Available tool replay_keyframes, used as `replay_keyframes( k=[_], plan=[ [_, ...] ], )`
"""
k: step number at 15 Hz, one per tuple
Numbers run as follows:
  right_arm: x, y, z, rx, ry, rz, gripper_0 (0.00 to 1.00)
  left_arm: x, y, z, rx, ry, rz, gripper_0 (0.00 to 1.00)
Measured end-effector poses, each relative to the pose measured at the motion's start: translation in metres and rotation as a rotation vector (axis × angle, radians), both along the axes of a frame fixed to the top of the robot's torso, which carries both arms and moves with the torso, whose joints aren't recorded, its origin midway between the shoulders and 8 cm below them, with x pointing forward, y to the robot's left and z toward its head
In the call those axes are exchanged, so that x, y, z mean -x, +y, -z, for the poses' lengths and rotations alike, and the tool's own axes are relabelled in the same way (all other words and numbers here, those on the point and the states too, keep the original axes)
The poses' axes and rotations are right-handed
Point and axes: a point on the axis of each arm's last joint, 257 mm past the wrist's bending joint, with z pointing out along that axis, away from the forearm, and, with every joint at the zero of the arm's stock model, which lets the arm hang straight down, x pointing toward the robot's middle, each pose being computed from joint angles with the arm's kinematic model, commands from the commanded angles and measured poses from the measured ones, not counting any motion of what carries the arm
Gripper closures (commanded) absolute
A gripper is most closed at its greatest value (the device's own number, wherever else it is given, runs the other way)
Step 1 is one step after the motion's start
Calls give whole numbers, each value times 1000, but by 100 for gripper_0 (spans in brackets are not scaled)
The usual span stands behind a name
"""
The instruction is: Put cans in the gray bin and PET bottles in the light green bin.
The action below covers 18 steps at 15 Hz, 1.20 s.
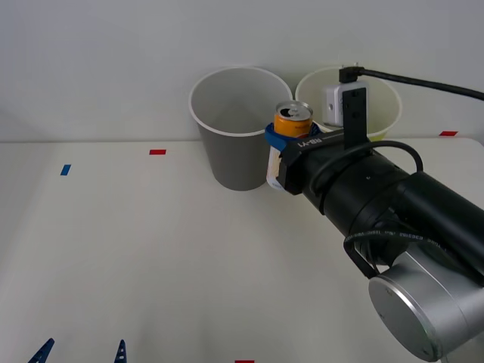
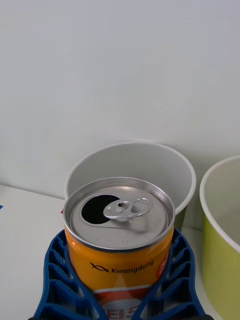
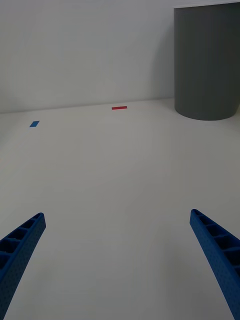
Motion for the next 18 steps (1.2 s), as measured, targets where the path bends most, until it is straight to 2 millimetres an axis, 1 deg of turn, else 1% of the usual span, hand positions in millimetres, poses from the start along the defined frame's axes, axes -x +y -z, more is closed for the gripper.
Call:
replay_keyframes(
  k=[3,5,7,10,12,18],
  plan=[
    [-8,11,-38,-22,-32,-10,100,0,0,0,0,0,0,0],
    [-18,22,-49,-41,-31,-36,100,0,0,0,0,0,0,0],
    [-32,32,-56,-52,-24,-64,100,0,0,0,0,0,0,0],
    [-56,35,-71,-41,-51,-67,100,0,0,0,0,0,0,0],
    [-74,35,-74,-38,-63,-57,100,0,0,0,0,0,0,0],
    [-129,43,-69,-73,-118,-41,100,0,0,0,0,0,0,0]
  ],
)
